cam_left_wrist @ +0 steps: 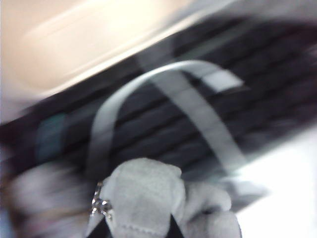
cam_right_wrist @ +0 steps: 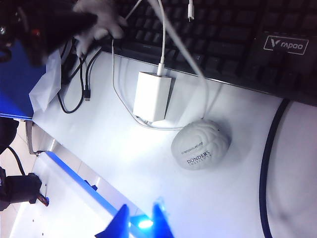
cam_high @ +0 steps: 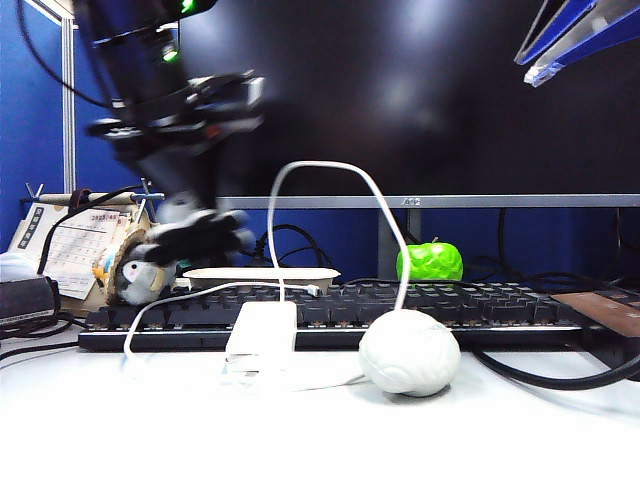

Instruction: Identity fluffy octopus among items on the table, put them into the paper lunch box.

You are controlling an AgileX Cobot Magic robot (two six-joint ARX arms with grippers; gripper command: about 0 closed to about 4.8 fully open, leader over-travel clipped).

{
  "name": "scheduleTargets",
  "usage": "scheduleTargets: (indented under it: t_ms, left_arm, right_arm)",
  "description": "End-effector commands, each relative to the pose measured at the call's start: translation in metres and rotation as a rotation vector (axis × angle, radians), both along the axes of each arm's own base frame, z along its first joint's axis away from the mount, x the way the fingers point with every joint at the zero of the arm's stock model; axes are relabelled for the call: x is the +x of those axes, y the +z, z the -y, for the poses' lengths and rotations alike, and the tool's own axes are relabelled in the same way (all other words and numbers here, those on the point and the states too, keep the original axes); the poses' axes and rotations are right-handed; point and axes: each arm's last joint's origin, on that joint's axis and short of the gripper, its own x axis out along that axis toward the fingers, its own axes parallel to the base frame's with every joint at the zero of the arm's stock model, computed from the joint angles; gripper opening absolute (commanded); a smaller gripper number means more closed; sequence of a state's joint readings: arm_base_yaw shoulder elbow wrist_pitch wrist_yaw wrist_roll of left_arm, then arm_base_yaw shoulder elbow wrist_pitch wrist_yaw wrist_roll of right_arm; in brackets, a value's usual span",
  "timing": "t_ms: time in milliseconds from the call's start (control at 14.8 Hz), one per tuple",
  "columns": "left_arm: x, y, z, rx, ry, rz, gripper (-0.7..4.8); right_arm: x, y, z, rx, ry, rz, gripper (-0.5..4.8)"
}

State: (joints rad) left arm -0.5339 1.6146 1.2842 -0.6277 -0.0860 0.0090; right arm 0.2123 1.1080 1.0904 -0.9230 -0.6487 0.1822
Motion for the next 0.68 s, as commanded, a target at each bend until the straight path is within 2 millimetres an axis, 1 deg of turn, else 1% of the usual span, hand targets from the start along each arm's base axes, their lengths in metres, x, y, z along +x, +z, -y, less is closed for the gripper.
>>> scheduleTargets:
  t_ms: [68, 203, 271, 339, 474, 542, 677]
  left_arm:
    - [0.01, 0.009, 0.001, -0.019, 0.023, 0.135, 1.06]
    - [0.021, 0.012, 0.007, -0.084, 0.02, 0.229, 1.06]
    - [0.024, 0.009, 0.01, -0.095, 0.013, 0.234, 1.06]
    - [0.029, 0.0, 0.013, -0.088, 0.013, 0.225, 1.06]
    - [0.04, -0.017, 0.017, -0.001, -0.021, 0.244, 1.06]
    - [0.045, -0.022, 0.019, 0.037, -0.027, 0.275, 1.06]
    - [0.052, -0.023, 0.019, 0.055, -0.035, 0.333, 1.06]
  right_arm:
    - [0.0, 0.002, 0.0, 0.007, 0.006, 0.02, 0.67]
    - [0.0, 0.002, 0.0, 0.006, 0.006, 0.018, 0.67]
    - [0.0, 0.002, 0.0, 0.006, 0.006, 0.015, 0.67]
    - [0.0, 0.002, 0.0, 0.006, 0.006, 0.014, 0.67]
    - [0.0, 0.002, 0.0, 0.006, 0.006, 0.015, 0.67]
    - [0.0, 0.002, 0.0, 0.006, 0.006, 0.014, 0.67]
    - [0.0, 0.002, 0.0, 0.006, 0.006, 0.015, 0.67]
